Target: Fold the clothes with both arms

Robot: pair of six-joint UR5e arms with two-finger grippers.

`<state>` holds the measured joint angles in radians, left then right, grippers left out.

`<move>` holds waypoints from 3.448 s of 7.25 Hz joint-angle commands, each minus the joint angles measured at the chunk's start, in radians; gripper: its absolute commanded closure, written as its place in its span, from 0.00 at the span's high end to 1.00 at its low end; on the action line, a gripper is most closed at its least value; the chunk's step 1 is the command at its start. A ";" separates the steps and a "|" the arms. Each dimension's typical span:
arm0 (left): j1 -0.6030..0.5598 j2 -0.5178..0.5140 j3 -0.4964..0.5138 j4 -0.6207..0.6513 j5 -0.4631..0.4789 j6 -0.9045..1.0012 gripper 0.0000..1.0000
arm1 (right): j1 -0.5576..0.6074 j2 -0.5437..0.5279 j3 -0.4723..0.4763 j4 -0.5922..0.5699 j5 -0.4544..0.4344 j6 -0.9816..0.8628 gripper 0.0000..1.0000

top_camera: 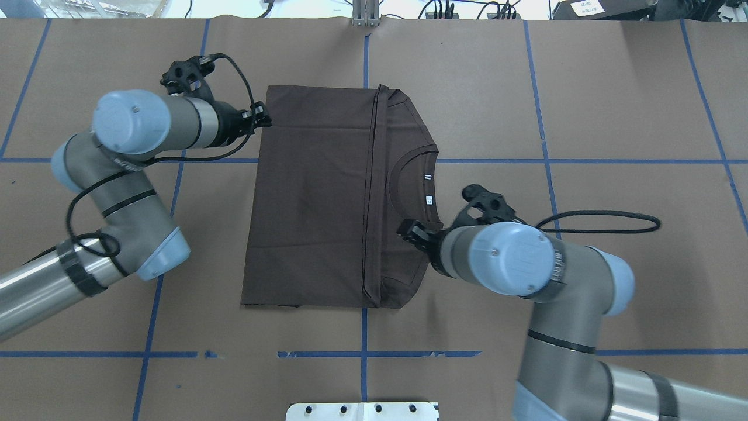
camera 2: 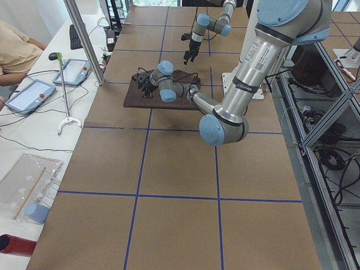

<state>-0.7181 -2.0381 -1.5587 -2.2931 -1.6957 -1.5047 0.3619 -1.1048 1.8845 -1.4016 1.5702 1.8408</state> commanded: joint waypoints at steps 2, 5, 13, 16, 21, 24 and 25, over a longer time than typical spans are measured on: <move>0.000 0.059 -0.057 0.024 -0.015 -0.006 0.47 | -0.024 0.236 -0.150 -0.310 0.047 -0.450 1.00; 0.003 0.058 -0.055 0.026 -0.016 -0.008 0.47 | -0.023 0.330 -0.280 -0.418 0.114 -0.710 1.00; 0.006 0.055 -0.055 0.026 -0.016 -0.029 0.47 | -0.026 0.345 -0.327 -0.399 0.162 -0.721 1.00; 0.006 0.055 -0.054 0.026 -0.016 -0.029 0.47 | -0.024 0.345 -0.366 -0.324 0.189 -0.719 1.00; 0.006 0.055 -0.070 0.027 -0.018 -0.029 0.47 | 0.012 0.152 -0.146 -0.391 0.220 -0.791 1.00; 0.006 0.049 -0.089 0.052 -0.032 -0.031 0.47 | 0.028 0.051 -0.008 -0.499 0.211 -0.879 1.00; 0.006 0.047 -0.093 0.061 -0.032 -0.031 0.47 | 0.031 0.069 -0.008 -0.490 0.209 -0.838 1.00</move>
<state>-0.7118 -1.9895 -1.6449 -2.2414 -1.7266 -1.5355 0.3910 -1.0409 1.8685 -1.8931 1.7830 0.9730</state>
